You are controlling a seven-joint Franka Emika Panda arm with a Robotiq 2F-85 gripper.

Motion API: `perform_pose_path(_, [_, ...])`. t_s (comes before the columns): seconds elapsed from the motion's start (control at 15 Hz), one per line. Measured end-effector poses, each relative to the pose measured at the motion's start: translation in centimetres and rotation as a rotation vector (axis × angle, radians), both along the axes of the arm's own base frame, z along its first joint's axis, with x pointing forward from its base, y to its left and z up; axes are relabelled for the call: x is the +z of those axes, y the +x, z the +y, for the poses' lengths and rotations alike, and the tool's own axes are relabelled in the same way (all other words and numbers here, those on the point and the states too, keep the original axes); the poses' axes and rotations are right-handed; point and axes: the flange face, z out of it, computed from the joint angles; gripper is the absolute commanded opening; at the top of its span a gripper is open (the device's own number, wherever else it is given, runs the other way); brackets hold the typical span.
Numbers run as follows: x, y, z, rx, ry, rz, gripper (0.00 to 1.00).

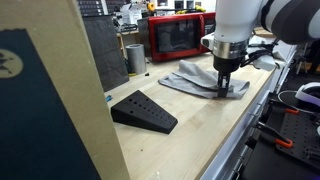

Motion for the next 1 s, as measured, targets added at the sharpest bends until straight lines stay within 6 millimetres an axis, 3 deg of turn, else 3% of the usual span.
perform_pose_path(0.27, [-1.0, -0.8, -0.9, 0.044, -0.042, 0.127, 0.00])
perform_pose_path(0.47, [-1.2, -1.7, -0.3, 0.078, -0.043, 0.207, 0.00])
perform_pose_path(0.53, [-1.2, -2.1, 0.1, 0.090, -0.039, 0.225, 0.09])
perform_pose_path(0.6, [-1.1, -2.4, 0.6, 0.102, -0.036, 0.233, 0.26])
perform_pose_path(0.8, [-0.6, -2.9, 1.6, 0.128, -0.039, 0.224, 0.48])
perform_pose_path(1.0, [1.4, -1.9, 0.8, 0.081, -0.006, 0.176, 0.70])
